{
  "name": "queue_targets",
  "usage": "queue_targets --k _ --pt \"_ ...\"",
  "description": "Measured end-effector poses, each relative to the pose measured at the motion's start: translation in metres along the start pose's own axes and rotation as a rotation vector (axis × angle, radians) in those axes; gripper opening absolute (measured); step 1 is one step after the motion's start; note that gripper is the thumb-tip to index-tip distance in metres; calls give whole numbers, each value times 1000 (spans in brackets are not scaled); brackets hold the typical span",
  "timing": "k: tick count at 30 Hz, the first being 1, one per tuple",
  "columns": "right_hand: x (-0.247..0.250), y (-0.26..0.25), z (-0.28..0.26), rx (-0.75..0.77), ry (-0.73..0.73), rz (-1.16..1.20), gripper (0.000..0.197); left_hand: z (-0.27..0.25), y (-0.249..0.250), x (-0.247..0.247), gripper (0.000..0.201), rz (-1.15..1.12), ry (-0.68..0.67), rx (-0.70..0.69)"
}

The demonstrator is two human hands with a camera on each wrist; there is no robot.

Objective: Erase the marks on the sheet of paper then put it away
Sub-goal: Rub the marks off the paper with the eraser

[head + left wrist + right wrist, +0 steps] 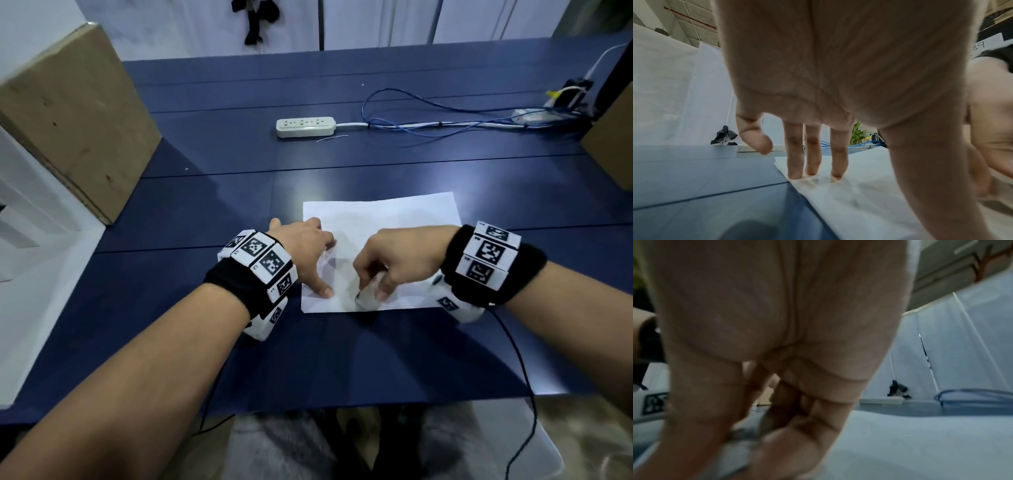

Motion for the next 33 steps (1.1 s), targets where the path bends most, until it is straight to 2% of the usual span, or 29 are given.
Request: queue_targets --k 2,5,7,9,12,14,16,19,20,22,24,27,29,33 --pt "2 1 3 -8 24 -36 18 0 1 1 92 -1 4 0" --pt "22 10 16 -104 296 -67 17 -1 1 0 90 -10 13 6" --pt "30 17 19 -170 413 -55 17 -2 2 0 90 -9 6 11" --pt "25 16 15 -117 382 -63 15 -3 1 1 89 -12 2 9" --pt "5 2 2 5 117 -12 15 -2 0 2 91 -15 -5 4" --pt "0 -1 1 15 47 -2 15 -1 1 4 92 -8 -6 6" --pt "6 3 7 -5 148 -45 17 0 1 6 91 -12 5 7" --pt "22 13 15 -93 386 -59 20 2 0 6 88 -18 18 11" --pt "24 16 17 -107 415 -64 21 4 -1 6 88 -16 20 11" --pt "21 16 16 -51 378 -88 19 6 -2 5 88 -15 7 6" --pt "14 13 10 40 231 -82 14 8 -2 5 91 7 6 -4" --pt "9 11 6 53 3 -3 16 10 -2 6 91 41 5 -5" --pt "16 14 13 32 39 -9 14 11 -1 8 87 57 4 -3" --pt "33 16 25 -40 293 -50 15 11 3 14 86 48 2 6"
Point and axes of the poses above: each hand's wrist, its own z-axis towards the middle knuckle, its own x-axis out of the back of the hand, y = z × x, the point moved 1 cm from there along z, towards the middle knuckle, and after that the axes turned 9 degrees about z, right-handed, at the moved point
